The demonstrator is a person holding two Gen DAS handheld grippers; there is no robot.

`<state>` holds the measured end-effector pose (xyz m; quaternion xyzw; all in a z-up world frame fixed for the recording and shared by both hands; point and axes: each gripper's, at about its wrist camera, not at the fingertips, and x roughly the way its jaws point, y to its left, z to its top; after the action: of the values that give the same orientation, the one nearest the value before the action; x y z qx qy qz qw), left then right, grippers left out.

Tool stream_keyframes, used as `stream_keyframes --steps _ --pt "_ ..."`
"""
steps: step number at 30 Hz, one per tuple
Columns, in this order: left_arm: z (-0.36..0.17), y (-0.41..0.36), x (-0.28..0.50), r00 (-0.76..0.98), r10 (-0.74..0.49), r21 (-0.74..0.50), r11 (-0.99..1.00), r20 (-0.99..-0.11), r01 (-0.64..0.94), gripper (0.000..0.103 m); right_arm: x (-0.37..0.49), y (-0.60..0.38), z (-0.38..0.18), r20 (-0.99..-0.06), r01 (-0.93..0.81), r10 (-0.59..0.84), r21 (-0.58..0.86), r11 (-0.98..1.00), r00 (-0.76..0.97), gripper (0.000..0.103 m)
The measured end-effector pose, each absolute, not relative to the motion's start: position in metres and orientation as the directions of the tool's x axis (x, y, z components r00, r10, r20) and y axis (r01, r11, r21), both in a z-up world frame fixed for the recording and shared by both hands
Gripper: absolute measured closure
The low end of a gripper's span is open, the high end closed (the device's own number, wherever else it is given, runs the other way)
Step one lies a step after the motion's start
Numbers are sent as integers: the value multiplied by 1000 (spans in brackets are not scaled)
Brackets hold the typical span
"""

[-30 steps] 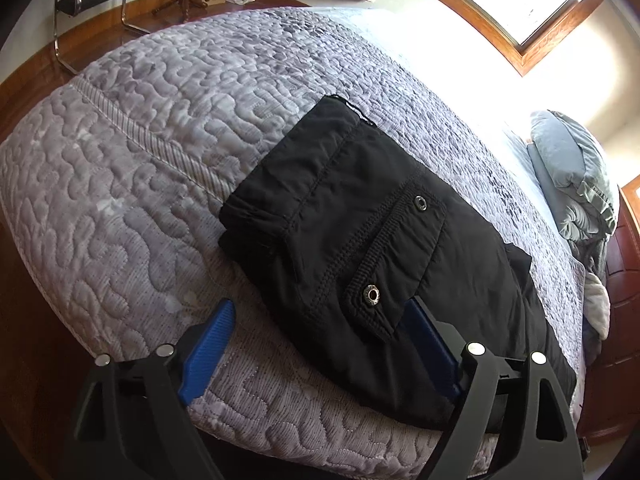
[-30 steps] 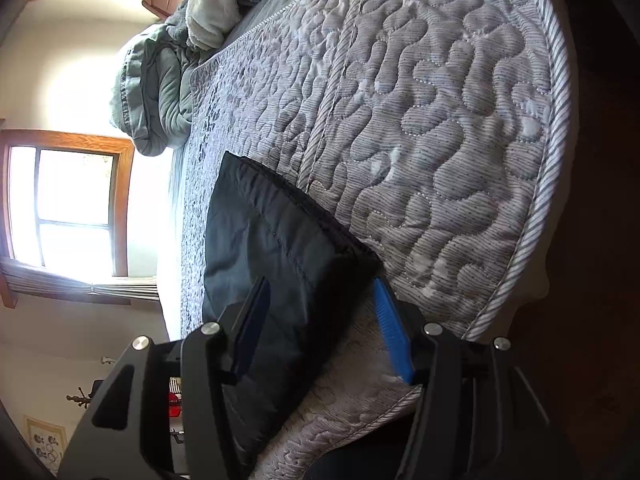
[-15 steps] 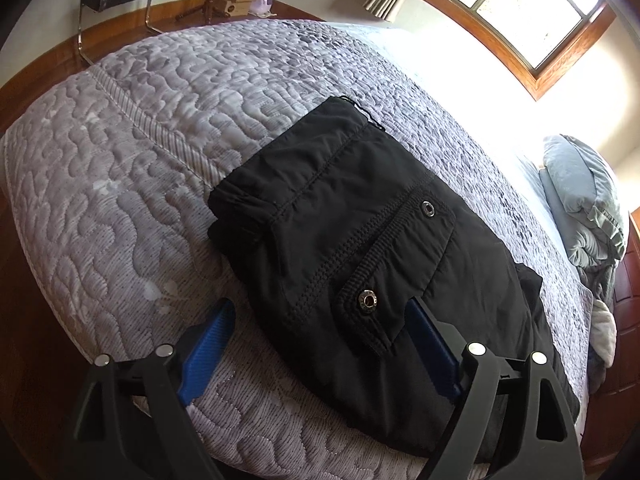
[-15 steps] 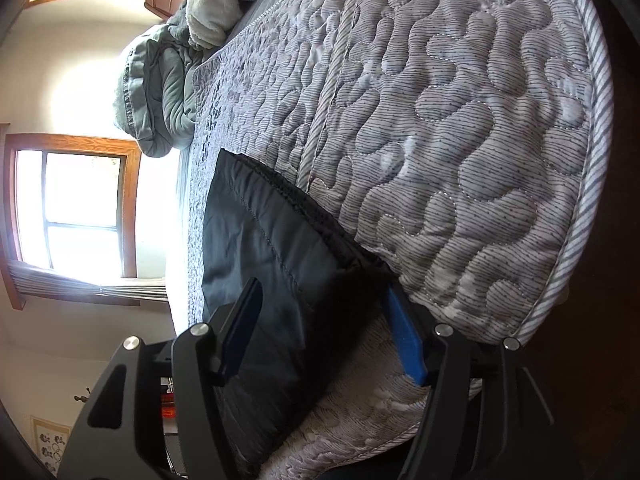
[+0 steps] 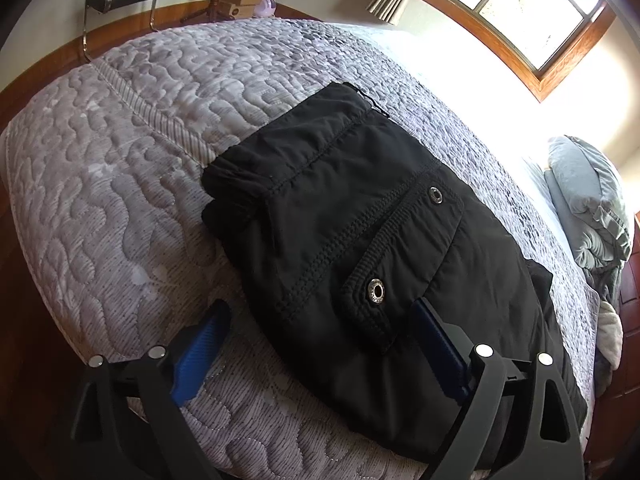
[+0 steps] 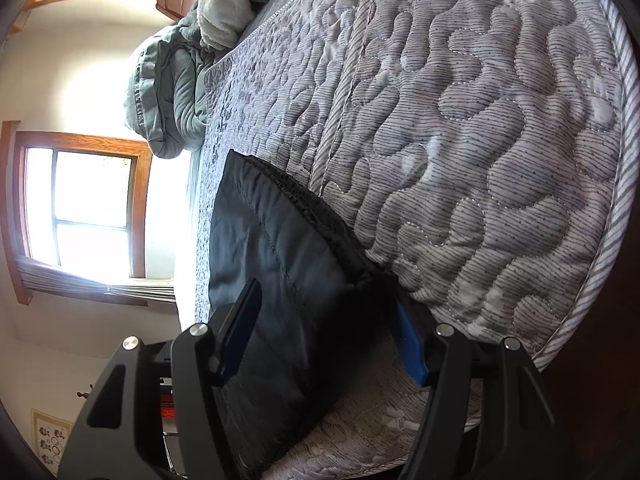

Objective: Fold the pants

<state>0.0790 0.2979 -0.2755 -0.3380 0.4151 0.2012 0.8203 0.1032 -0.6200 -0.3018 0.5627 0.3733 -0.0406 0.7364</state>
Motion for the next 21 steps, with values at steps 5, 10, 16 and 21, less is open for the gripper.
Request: stream_keyframes --steps 5,10,16,21 --pt "-276 299 80 573 46 -388 691 -818 -610 10 107 -621 -298 -582 462 374 808 367 722 66" --pt "-276 298 80 571 52 -382 694 -819 -611 10 108 -620 -290 -581 450 373 807 383 723 76" --pt "-275 294 81 565 67 -364 701 -822 -613 10 111 -614 -268 -593 432 357 789 436 722 80" --pt "-275 294 80 570 68 -368 699 -819 -613 10 115 -608 -249 -598 415 346 776 475 723 82"
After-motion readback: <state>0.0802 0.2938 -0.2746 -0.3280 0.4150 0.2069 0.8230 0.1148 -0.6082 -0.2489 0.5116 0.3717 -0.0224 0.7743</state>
